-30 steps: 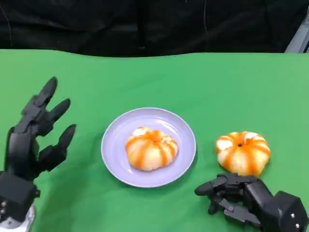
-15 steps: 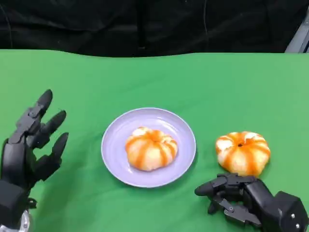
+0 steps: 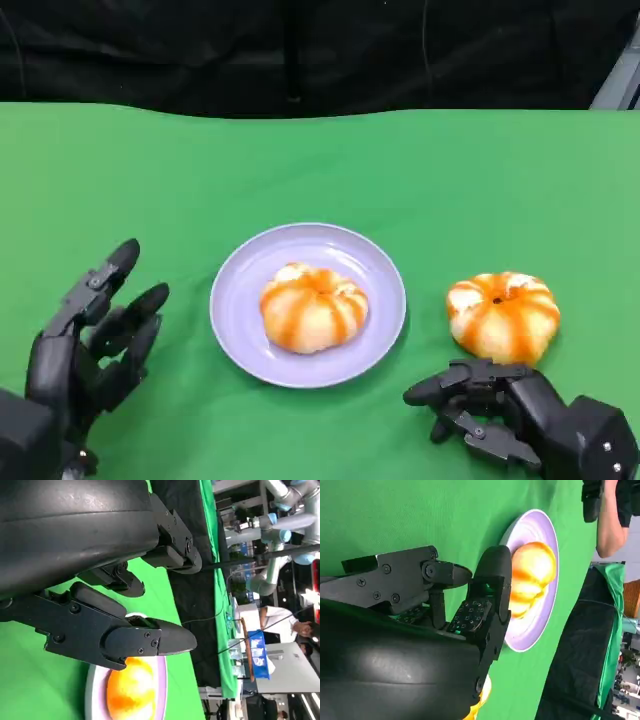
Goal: Grasp the bread from the table and place it into the plate.
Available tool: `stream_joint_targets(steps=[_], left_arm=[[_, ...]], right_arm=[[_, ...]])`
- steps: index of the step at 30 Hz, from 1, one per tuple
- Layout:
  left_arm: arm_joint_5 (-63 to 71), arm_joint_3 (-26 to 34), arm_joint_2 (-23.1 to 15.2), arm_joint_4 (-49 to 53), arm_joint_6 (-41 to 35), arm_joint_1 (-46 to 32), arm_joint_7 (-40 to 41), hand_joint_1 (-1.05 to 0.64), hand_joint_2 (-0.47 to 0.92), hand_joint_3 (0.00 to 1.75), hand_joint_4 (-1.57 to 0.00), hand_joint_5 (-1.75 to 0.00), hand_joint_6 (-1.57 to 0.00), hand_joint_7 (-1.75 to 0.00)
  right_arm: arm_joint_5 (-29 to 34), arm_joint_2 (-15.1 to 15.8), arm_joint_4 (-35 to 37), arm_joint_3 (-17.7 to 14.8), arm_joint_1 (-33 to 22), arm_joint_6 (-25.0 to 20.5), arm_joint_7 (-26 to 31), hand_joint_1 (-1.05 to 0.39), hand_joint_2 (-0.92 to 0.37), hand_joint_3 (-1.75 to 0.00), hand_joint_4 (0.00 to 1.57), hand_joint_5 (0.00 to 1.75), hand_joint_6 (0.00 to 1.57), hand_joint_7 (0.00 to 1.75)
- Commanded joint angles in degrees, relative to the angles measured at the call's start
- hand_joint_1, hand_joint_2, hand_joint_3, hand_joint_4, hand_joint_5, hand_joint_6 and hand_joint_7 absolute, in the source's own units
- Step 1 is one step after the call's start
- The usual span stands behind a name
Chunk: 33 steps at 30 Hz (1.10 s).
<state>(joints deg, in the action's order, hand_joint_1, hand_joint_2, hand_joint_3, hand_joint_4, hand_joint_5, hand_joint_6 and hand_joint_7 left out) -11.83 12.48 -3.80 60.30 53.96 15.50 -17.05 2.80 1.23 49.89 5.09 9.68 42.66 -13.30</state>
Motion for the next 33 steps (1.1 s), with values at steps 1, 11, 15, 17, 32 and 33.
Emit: stream_joint_targets(steps=[1,11,15,17,32,33], left_arm=[[-0.3,0.5,-0.1,-0.3,-0.3,-1.3,-0.9,-0.6,0.92,0.38,-0.67,-0.01,-0.49,-0.02],[-0.6,0.5,0.4,-0.5,-1.4,-2.5,-2.4,-0.39,0.92,0.39,-0.68,-0.01,-0.52,-0.02],[-0.9,0.9,0.8,-0.5,-2.0,-2.5,-2.9,-0.16,0.92,0.38,-0.71,-0.02,-0.56,-0.03],[-0.4,1.1,0.9,-0.3,-1.9,-2.6,-2.1,-0.08,0.92,0.39,-0.73,-0.03,-0.59,-0.04],[10.1,-0.7,-1.1,1.2,3.2,-3.5,9.7,0.11,0.92,0.43,-1.17,-0.15,-1.08,-0.1],[9.8,-0.8,-1.1,1.5,3.6,-3.4,8.9,0.11,0.91,0.45,-1.2,-0.21,-1.14,-0.13]], right_arm=[[0.5,1.2,0.8,-0.2,-0.8,-0.9,-0.1,-0.03,-0.92,-0.38,0.78,1.24,1.03,0.49],[0.3,1.2,1.4,-0.3,-0.4,-0.5,-0.1,-0.03,-0.92,-0.39,0.78,1.25,1.03,0.49],[0.5,1.3,1.1,-0.3,-0.5,-0.6,0.0,-0.03,-0.92,-0.4,0.77,1.24,1.03,0.49],[0.2,1.2,1.1,-0.3,-0.6,-0.7,-0.2,-0.03,-0.92,-0.4,0.77,1.24,1.03,0.49],[0.0,1.2,1.1,-0.4,-0.7,-0.6,-0.6,-0.03,-0.92,-0.41,0.77,1.24,1.03,0.48],[0.0,1.2,1.3,-0.5,-0.6,-0.5,-0.5,-0.03,-0.92,-0.41,0.77,1.24,1.03,0.48]])
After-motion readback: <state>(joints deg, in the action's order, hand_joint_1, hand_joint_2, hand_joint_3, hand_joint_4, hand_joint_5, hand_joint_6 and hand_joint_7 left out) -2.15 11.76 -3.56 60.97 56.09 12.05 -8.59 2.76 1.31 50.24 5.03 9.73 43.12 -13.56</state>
